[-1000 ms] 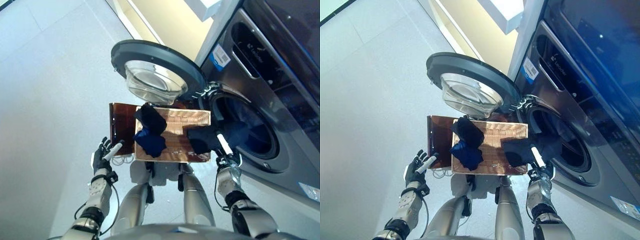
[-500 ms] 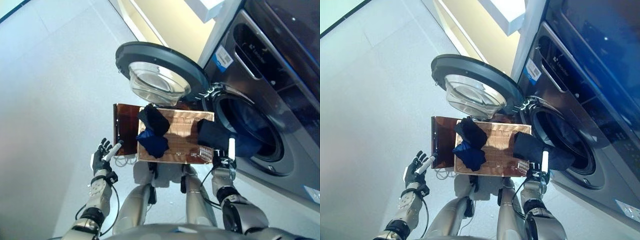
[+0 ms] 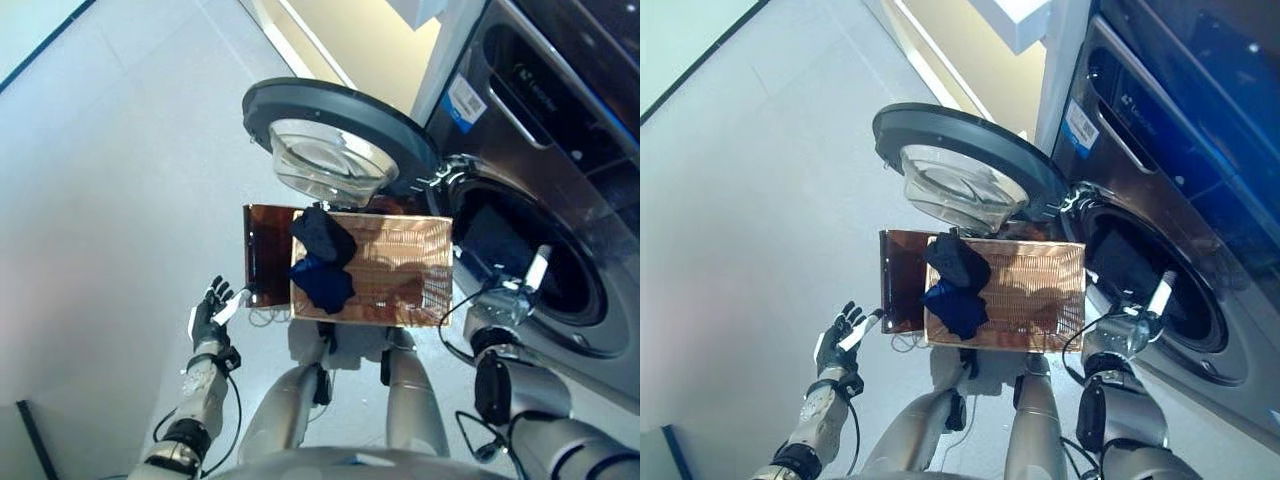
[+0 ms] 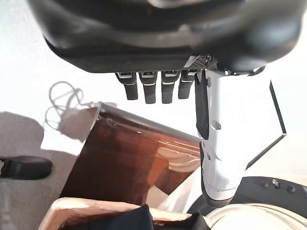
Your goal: Pick up the clothes and place them into the washing machine
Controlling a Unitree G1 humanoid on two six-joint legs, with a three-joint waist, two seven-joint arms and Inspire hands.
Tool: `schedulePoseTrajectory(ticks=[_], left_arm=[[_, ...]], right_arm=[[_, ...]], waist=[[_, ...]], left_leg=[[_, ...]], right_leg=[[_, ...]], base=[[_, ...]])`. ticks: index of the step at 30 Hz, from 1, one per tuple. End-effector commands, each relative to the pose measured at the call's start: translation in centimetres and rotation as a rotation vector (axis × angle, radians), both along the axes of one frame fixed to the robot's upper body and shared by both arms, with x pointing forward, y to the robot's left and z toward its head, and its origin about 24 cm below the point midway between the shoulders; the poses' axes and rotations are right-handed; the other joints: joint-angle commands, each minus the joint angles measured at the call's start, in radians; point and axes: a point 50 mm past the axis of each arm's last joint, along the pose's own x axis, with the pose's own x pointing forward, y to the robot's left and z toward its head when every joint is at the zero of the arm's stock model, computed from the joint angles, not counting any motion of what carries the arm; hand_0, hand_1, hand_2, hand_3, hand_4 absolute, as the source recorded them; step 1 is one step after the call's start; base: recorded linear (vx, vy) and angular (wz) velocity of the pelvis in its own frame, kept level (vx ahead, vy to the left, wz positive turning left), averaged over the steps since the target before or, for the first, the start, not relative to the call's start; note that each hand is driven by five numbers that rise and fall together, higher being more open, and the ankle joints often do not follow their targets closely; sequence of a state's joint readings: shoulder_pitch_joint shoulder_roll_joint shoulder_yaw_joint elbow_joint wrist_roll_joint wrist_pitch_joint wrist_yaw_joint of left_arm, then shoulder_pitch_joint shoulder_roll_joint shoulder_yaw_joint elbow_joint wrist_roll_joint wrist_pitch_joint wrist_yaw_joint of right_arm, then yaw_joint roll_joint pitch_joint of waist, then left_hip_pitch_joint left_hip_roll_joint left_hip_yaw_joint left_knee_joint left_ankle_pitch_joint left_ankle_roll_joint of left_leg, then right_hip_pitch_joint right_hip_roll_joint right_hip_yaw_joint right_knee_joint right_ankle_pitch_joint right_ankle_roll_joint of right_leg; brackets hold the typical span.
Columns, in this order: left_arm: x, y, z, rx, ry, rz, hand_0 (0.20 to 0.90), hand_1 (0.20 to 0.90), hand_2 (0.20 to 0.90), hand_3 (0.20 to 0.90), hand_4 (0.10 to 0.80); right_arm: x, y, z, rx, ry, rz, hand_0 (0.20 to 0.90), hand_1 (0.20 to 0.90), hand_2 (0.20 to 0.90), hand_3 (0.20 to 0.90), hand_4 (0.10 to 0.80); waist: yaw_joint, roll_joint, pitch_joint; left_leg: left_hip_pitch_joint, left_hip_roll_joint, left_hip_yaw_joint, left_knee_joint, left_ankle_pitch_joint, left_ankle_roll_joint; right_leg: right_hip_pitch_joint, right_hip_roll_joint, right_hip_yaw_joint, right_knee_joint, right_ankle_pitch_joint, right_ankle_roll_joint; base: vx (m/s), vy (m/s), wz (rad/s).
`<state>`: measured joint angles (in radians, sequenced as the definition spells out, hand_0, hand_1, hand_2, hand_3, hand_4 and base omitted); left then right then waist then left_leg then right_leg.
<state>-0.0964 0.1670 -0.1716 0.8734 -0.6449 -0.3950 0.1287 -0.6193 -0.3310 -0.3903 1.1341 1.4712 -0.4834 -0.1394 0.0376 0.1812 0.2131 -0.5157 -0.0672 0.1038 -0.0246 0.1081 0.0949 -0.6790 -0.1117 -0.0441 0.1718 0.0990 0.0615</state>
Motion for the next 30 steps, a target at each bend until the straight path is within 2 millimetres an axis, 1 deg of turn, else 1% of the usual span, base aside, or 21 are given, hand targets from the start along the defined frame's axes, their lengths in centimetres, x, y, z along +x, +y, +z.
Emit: schedulePoseTrajectory(ticks=[1, 4, 5, 8, 10, 14, 16, 17, 20, 24, 25, 26, 27, 28, 30], left_arm=[[-0.1, 1.3, 0.5, 0.021, -0.048, 0.034, 0.900, 0.900, 0.900, 0.900, 0.800], [-0.4, 1.4, 0.2, 0.024, -0.034, 0.034, 0.900, 0.900, 0.900, 0.900, 0.800], [-0.4, 1.4, 0.2, 0.023, -0.035, 0.032, 0.900, 0.900, 0.900, 0.900, 0.800], [-0.5, 1.3, 0.2, 0.024, -0.036, 0.023, 0.900, 0.900, 0.900, 0.900, 0.800], [-0.5, 1.4, 0.3, 0.028, -0.038, 0.021, 0.900, 0.900, 0.900, 0.900, 0.800], [-0.6, 1.6, 0.4, 0.036, -0.042, 0.015, 0.900, 0.900, 0.900, 0.900, 0.800], [-0.6, 1.6, 0.4, 0.034, -0.043, 0.016, 0.900, 0.900, 0.900, 0.900, 0.800], [-0.8, 1.8, 0.4, 0.042, -0.039, 0.016, 0.900, 0.900, 0.900, 0.900, 0.800], [-0.8, 2.0, 0.4, 0.049, -0.040, 0.020, 0.900, 0.900, 0.900, 0.900, 0.800], [-0.9, 2.2, 0.4, 0.054, -0.035, 0.022, 0.900, 0.900, 0.900, 0.900, 0.800], [-0.9, 2.2, 0.4, 0.053, -0.036, 0.022, 0.900, 0.900, 0.900, 0.900, 0.800], [-1.0, 2.5, 0.4, 0.060, -0.034, 0.025, 0.900, 0.900, 0.900, 0.900, 0.800], [-0.8, 2.5, 0.6, 0.058, -0.043, 0.025, 0.900, 0.900, 0.900, 0.900, 0.800], [-0.8, 2.4, 0.6, 0.056, -0.044, 0.026, 0.900, 0.900, 0.900, 0.900, 0.800], [-0.7, 2.4, 0.8, 0.058, -0.055, 0.018, 0.900, 0.900, 0.900, 0.900, 0.800]], right_arm=[[-1.2, -3.8, 2.6, -0.117, -0.035, -0.147, 0.200, 0.200, 0.200, 0.200, 0.300], [-1.4, -4.9, 3.6, -0.132, -0.050, -0.183, 0.200, 0.200, 0.200, 0.200, 0.300], [-1.4, -5.0, 3.7, -0.133, -0.050, -0.185, 0.200, 0.200, 0.200, 0.200, 0.300], [-1.4, -6.3, 5.4, -0.134, -0.078, -0.246, 0.200, 0.200, 0.200, 0.200, 0.300], [-1.4, -6.9, 6.2, -0.143, -0.079, -0.264, 0.200, 0.200, 0.200, 0.200, 0.300], [-1.4, -8.4, 8.7, -0.188, -0.110, -0.301, 0.200, 0.200, 0.200, 0.200, 0.300], [-1.4, -8.5, 9.1, -0.195, -0.114, -0.308, 0.200, 0.200, 0.200, 0.200, 0.300], [-1.6, -9.3, 10.2, -0.214, -0.128, -0.331, 0.200, 0.200, 0.200, 0.200, 0.300], [-1.9, -10.2, 11.9, -0.233, -0.139, -0.371, 0.200, 0.200, 0.200, 0.200, 0.300], [-2.0, -11.1, 14.0, -0.256, -0.159, -0.404, 0.200, 0.200, 0.200, 0.200, 0.300], [-2.0, -11.1, 14.1, -0.257, -0.159, -0.404, 0.200, 0.200, 0.200, 0.200, 0.300], [-2.1, -11.5, 15.3, -0.283, -0.168, -0.412, 0.200, 0.200, 0.200, 0.200, 0.300], [-2.0, -11.6, 15.9, -0.294, -0.173, -0.412, 0.200, 0.200, 0.200, 0.200, 0.300], [-2.0, -11.6, 16.0, -0.295, -0.173, -0.412, 0.200, 0.200, 0.200, 0.200, 0.300], [-2.0, -11.8, 17.1, -0.324, -0.190, -0.413, 0.200, 0.200, 0.200, 0.200, 0.300]], waist=[[-0.003, -0.010, -0.033], [-0.003, -0.007, -0.041], [-0.002, -0.006, -0.042], [0.005, 0.010, -0.049], [0.009, 0.015, -0.053], [0.013, 0.021, -0.058], [0.014, 0.023, -0.061], [0.014, 0.021, -0.065], [0.017, 0.025, -0.071], [0.021, 0.031, -0.077], [0.021, 0.032, -0.077], [0.023, 0.032, -0.080], [0.023, 0.032, -0.079], [0.023, 0.034, -0.080], [0.023, 0.032, -0.079]], left_leg=[[-0.041, -0.031, 0.001, 0.058, -0.065, -0.087], [-0.047, -0.032, 0.002, 0.059, -0.061, -0.087], [-0.049, -0.032, 0.002, 0.059, -0.061, -0.087], [-0.051, -0.033, 0.001, 0.052, -0.062, -0.091], [-0.053, -0.033, 0.001, 0.048, -0.059, -0.092], [-0.060, -0.030, 0.003, 0.041, -0.050, -0.094], [-0.060, -0.030, 0.002, 0.039, -0.048, -0.094], [-0.059, -0.030, 0.001, 0.037, -0.050, -0.095], [-0.063, -0.032, 0.003, 0.032, -0.048, -0.096], [-0.066, -0.033, 0.002, 0.027, -0.046, -0.095], [-0.067, -0.033, 0.002, 0.027, -0.046, -0.095], [-0.062, -0.033, 0.001, 0.023, -0.051, -0.096], [-0.067, -0.033, 0.003, 0.022, -0.045, -0.095], [-0.068, -0.033, 0.003, 0.021, -0.044, -0.095], [-0.068, -0.032, 0.002, 0.021, -0.044, -0.095]], right_leg=[[0.049, 0.010, -0.009, -0.082, -0.006, -0.016], [0.039, 0.010, -0.005, -0.077, -0.003, -0.018], [0.037, 0.010, -0.005, -0.076, -0.003, -0.018], [0.030, 0.010, 0.000, -0.072, -0.012, -0.017], [0.026, 0.010, -0.002, -0.074, -0.014, -0.017], [0.014, 0.011, -0.002, -0.073, -0.010, -0.020], [0.013, 0.011, -0.002, -0.073, -0.010, -0.020], [0.012, 0.010, -0.002, -0.072, -0.012, -0.020], [0.005, 0.010, 0.000, -0.073, -0.010, -0.020], [0.000, 0.008, 0.000, -0.074, -0.009, -0.019], [-0.001, 0.008, 0.000, -0.074, -0.010, -0.019], [0.001, 0.009, 0.002, -0.073, -0.018, -0.017], [-0.004, 0.009, 0.002, -0.073, -0.010, -0.018], [-0.006, 0.009, 0.003, -0.073, -0.010, -0.018], [-0.007, 0.009, 0.002, -0.072, -0.010, -0.018]], base=[[0.000, 0.000, 0.00], [0.000, 0.000, 0.00], [0.000, 0.000, 0.00], [0.011, 0.000, 0.01], [0.000, 0.000, 0.00], [0.008, -0.004, 0.01], [0.019, -0.005, 0.01], [0.056, -0.006, 0.02], [0.023, -0.002, 0.01], [0.016, 0.004, 0.00], [0.049, 0.008, -0.01], [0.000, 0.000, 0.00], [0.000, 0.000, 0.00], [0.000, 0.000, 0.00], [0.011, -0.004, 0.02]])
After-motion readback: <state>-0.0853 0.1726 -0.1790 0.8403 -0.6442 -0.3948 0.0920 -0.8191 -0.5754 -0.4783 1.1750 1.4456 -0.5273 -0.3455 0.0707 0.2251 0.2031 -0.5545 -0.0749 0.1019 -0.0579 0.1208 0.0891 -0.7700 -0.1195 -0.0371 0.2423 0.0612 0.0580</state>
